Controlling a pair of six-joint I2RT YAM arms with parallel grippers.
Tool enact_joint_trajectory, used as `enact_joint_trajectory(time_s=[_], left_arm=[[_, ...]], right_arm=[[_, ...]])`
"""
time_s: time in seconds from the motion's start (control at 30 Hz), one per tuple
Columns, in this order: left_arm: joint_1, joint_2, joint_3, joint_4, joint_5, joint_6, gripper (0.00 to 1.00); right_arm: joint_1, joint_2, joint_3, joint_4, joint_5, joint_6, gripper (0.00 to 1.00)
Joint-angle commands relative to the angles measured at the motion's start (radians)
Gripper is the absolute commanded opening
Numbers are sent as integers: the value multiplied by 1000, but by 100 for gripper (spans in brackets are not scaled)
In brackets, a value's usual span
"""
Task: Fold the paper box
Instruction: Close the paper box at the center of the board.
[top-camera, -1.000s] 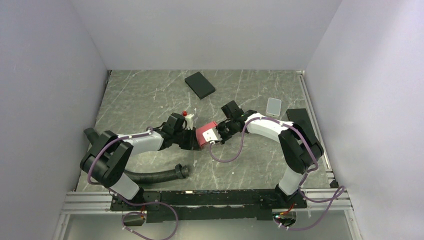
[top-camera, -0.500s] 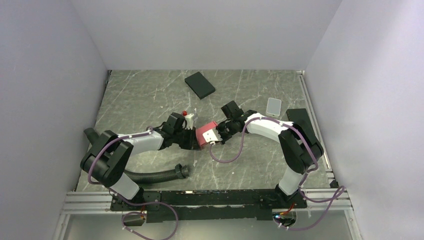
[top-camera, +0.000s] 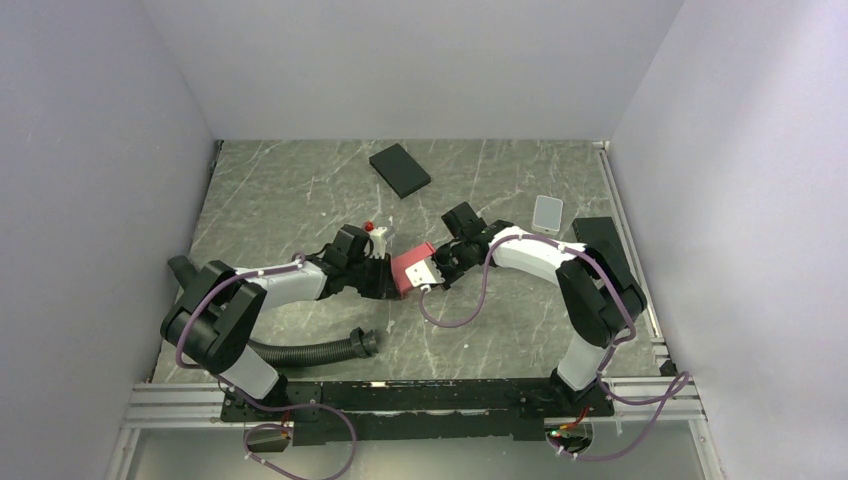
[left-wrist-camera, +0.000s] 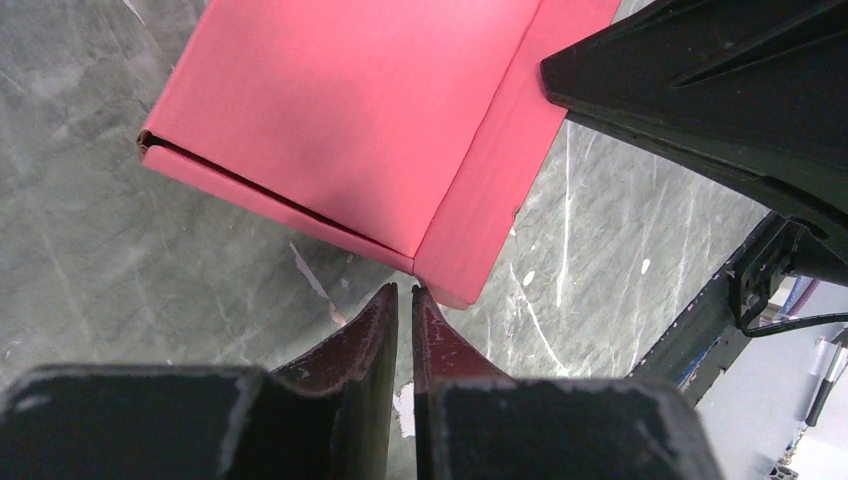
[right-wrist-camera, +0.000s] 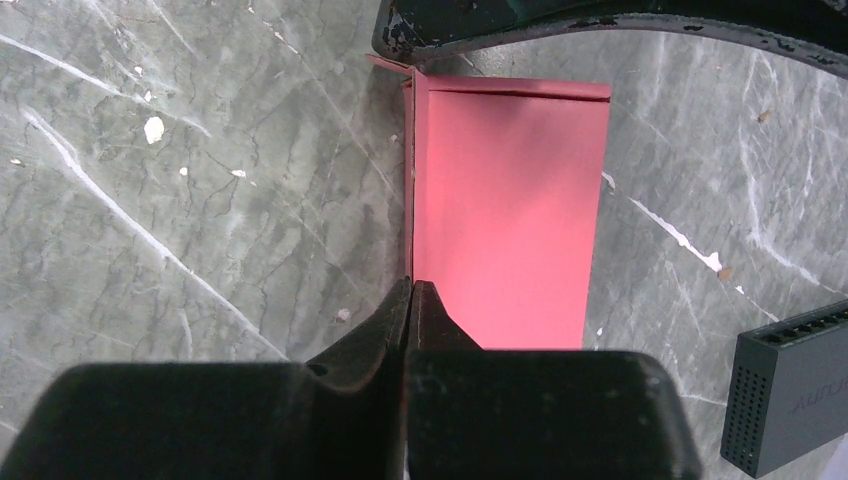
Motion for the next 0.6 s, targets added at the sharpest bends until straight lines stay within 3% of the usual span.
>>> enact_joint_trajectory(time_s=[0.0,0.57], left_arm=[[3,9,33,23,27,10,15],[3,25,28,47,44,-6,15]], right_arm=[[9,20,-14,-36,10,-11,2],[15,24,-14,-29,13,-1,6]])
